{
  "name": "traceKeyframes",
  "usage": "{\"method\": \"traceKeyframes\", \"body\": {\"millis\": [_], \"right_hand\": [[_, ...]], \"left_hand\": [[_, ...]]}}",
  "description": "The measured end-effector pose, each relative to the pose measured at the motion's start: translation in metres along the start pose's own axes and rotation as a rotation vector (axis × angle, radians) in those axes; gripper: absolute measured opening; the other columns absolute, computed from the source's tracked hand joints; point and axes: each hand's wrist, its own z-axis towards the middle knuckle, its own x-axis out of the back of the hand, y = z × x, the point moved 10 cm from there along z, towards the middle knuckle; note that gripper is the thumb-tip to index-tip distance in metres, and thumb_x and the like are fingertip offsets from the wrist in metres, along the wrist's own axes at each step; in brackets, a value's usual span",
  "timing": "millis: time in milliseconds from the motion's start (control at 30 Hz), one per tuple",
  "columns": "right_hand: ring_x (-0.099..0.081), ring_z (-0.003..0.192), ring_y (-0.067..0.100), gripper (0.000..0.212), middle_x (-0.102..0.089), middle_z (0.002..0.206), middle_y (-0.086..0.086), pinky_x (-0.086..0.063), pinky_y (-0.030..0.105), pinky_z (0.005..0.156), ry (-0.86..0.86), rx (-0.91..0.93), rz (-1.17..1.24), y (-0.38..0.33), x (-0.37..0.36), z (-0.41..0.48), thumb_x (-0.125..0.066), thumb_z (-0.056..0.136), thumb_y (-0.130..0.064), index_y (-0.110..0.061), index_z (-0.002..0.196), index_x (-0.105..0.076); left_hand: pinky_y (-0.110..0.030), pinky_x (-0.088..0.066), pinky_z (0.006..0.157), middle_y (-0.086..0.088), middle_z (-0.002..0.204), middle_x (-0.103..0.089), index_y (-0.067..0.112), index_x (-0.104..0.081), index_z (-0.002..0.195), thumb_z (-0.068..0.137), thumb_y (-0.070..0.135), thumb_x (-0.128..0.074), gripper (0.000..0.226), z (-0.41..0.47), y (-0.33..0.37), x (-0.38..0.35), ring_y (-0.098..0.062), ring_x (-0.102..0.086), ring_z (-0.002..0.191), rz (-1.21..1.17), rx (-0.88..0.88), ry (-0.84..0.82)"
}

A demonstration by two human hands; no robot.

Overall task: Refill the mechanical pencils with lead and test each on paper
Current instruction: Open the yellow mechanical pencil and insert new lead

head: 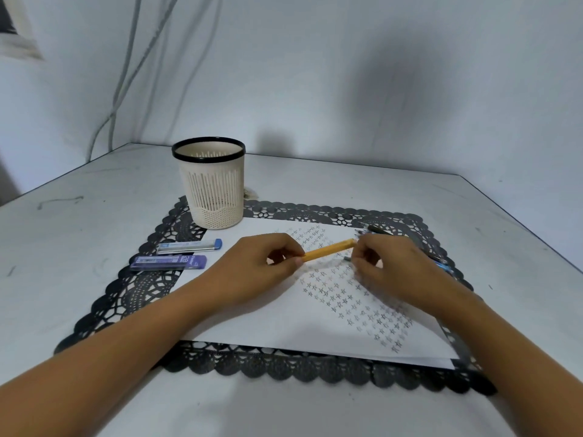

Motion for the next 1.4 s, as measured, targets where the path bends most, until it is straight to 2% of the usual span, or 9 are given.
{"method": "traceKeyframes", "body": {"millis": [100,200,267,367,567,767,933,1200,1400], "right_hand": [[-0.056,0.067,0.005,0.019,-0.059,0.073,-0.01,-0.043,0.006,0.058,0.089,-0.056,0.19,0.005,0.014,-0.001,-0.059,0.088,-0.015,-0.031,0.078,-0.054],[-0.062,0.069,0.017,0.019,-0.066,0.077,0.005,-0.049,0.015,0.06,0.129,-0.111,0.428,0.013,0.019,-0.001,-0.06,0.087,-0.012,-0.023,0.102,-0.064],[-0.062,0.065,0.007,0.027,-0.067,0.076,0.0,-0.051,0.016,0.061,0.133,-0.168,0.579,0.021,0.018,-0.002,-0.059,0.088,-0.01,-0.021,0.111,-0.065],[-0.06,0.067,0.006,0.02,-0.065,0.076,0.0,-0.05,0.016,0.06,0.115,-0.25,0.843,0.028,0.011,-0.003,-0.057,0.088,-0.005,-0.014,0.1,-0.071],[-0.066,0.065,0.015,0.008,-0.066,0.073,0.008,-0.055,0.024,0.057,0.149,-0.287,1.172,0.025,0.007,-0.005,-0.055,0.087,-0.001,-0.004,0.089,-0.062],[-0.068,0.071,0.017,0.007,-0.069,0.074,0.007,-0.059,0.032,0.067,0.153,-0.273,1.329,0.015,0.003,-0.007,-0.056,0.086,-0.003,-0.003,0.085,-0.062],[-0.062,0.06,0.01,0.007,-0.064,0.064,0.002,-0.055,0.024,0.056,0.148,-0.283,1.439,0.012,0.0,-0.007,-0.058,0.083,-0.005,-0.007,0.08,-0.064],[-0.064,0.062,0.01,0.005,-0.068,0.068,0.001,-0.055,0.023,0.056,0.136,-0.265,1.431,0.01,0.0,-0.007,-0.061,0.077,-0.01,-0.008,0.08,-0.065],[-0.066,0.064,0.01,0.017,-0.069,0.07,0.001,-0.056,0.026,0.06,0.131,-0.271,1.453,0.011,-0.002,-0.006,-0.064,0.065,-0.017,-0.01,0.081,-0.067]], "left_hand": [[-0.015,-0.044,0.064,0.006,0.082,-0.069,0.028,-0.062,0.086,0.088,0.016,-0.058,0.013,-0.002,-0.002,0.001,-0.001,-0.059,0.07,-0.227,0.08,0.003],[-0.018,-0.043,0.054,0.004,0.079,-0.069,0.021,-0.062,0.088,0.089,0.012,-0.055,0.011,-0.005,-0.008,-0.002,-0.003,-0.058,0.063,-0.366,0.156,0.006],[-0.021,-0.04,0.054,0.003,0.074,-0.069,0.017,-0.064,0.088,0.089,0.011,-0.055,0.011,-0.007,-0.014,-0.007,-0.006,-0.056,0.062,-0.446,0.206,0.011],[-0.025,-0.036,0.056,0.002,0.068,-0.066,0.013,-0.065,0.086,0.089,0.008,-0.055,0.011,-0.009,-0.018,-0.011,-0.009,-0.053,0.061,-0.551,0.248,0.017],[-0.018,-0.037,0.05,0.003,0.07,-0.067,0.013,-0.064,0.088,0.09,0.01,-0.055,0.01,-0.011,-0.011,-0.008,-0.004,-0.052,0.059,-0.488,0.228,0.029],[-0.016,-0.04,0.052,0.005,0.07,-0.067,0.015,-0.065,0.088,0.089,0.011,-0.055,0.011,-0.011,-0.008,-0.008,-0.003,-0.053,0.06,-0.433,0.202,0.033],[-0.02,-0.04,0.055,0.006,0.07,-0.068,0.018,-0.065,0.085,0.089,0.011,-0.055,0.012,-0.011,-0.008,-0.008,-0.003,-0.053,0.06,-0.422,0.197,0.034],[-0.021,-0.041,0.057,0.006,0.071,-0.068,0.019,-0.065,0.086,0.089,0.011,-0.055,0.012,-0.011,-0.007,-0.008,-0.003,-0.054,0.061,-0.409,0.193,0.032],[-0.02,-0.041,0.055,0.007,0.07,-0.068,0.019,-0.064,0.085,0.089,0.01,-0.055,0.013,-0.011,-0.007,-0.008,-0.002,-0.054,0.06,-0.424,0.194,0.034]]}}
